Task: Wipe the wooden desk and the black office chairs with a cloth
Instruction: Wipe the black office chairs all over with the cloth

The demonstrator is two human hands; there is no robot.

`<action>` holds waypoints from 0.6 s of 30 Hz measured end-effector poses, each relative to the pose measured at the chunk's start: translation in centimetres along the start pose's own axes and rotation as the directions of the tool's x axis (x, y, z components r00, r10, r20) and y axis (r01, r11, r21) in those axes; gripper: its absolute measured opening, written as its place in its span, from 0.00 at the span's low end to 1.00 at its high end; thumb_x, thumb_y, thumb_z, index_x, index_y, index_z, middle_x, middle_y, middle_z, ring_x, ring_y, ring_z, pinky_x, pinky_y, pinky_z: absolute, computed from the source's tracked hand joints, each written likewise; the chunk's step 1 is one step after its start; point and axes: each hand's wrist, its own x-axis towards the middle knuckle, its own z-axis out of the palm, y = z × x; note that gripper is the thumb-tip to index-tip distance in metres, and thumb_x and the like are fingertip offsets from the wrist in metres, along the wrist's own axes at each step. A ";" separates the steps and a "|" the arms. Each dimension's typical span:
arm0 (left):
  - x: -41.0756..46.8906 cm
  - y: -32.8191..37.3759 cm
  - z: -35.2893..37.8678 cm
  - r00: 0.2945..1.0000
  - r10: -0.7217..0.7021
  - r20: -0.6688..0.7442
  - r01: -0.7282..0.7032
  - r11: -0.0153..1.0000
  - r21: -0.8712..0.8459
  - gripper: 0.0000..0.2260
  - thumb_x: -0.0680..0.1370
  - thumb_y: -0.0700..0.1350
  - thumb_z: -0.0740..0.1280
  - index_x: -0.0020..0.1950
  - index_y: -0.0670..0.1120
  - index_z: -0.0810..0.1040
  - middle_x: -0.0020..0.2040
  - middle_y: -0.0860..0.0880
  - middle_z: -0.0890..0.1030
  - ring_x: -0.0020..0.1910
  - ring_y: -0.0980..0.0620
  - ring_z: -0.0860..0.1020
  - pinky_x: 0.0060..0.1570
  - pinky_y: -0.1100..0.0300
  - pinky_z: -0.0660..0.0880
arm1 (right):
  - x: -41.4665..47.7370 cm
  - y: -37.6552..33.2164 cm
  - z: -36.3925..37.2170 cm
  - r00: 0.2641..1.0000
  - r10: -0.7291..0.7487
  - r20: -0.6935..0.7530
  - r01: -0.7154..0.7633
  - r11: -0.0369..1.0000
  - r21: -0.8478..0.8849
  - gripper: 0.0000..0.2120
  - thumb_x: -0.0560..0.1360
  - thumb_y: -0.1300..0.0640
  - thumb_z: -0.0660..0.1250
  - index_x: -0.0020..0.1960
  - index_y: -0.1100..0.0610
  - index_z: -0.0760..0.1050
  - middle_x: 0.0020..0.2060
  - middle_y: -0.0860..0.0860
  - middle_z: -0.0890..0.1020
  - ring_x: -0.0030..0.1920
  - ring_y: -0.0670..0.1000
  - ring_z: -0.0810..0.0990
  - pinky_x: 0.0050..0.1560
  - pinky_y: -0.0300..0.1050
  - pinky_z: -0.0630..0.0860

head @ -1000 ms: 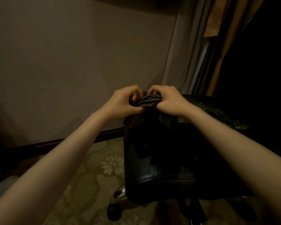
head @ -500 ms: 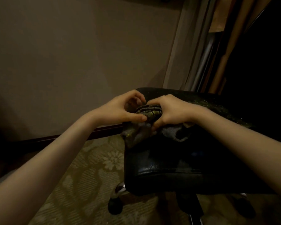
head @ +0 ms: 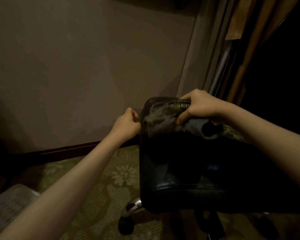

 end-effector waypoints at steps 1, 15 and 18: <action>0.5 0.1 0.1 1.000 -0.018 0.004 0.018 1.000 0.001 0.06 0.76 0.41 0.63 0.45 0.48 0.67 0.40 0.52 0.73 0.38 0.53 0.73 0.35 0.58 0.68 | -0.5 0.0 0.4 0.997 0.011 0.075 -0.011 1.000 -0.008 0.16 0.63 0.53 0.78 0.50 0.52 0.82 0.45 0.48 0.83 0.48 0.47 0.80 0.52 0.46 0.77; -1.3 1.2 3.0 0.939 0.258 0.229 -0.326 0.881 0.344 0.26 0.71 0.42 0.65 0.69 0.50 0.67 0.61 0.49 0.72 0.57 0.46 0.74 0.50 0.51 0.76 | 3.5 1.0 3.8 0.854 0.045 -0.518 -0.107 0.990 -0.091 0.17 0.71 0.51 0.70 0.60 0.47 0.78 0.53 0.52 0.82 0.55 0.57 0.78 0.51 0.45 0.74; -1.6 1.7 3.2 0.948 0.229 0.222 -0.302 0.868 0.393 0.28 0.72 0.42 0.64 0.73 0.51 0.65 0.61 0.44 0.76 0.60 0.42 0.75 0.55 0.52 0.74 | 2.1 1.5 2.3 0.869 0.138 -0.475 -0.133 0.990 0.044 0.19 0.68 0.50 0.74 0.58 0.48 0.79 0.51 0.52 0.82 0.54 0.56 0.79 0.52 0.46 0.76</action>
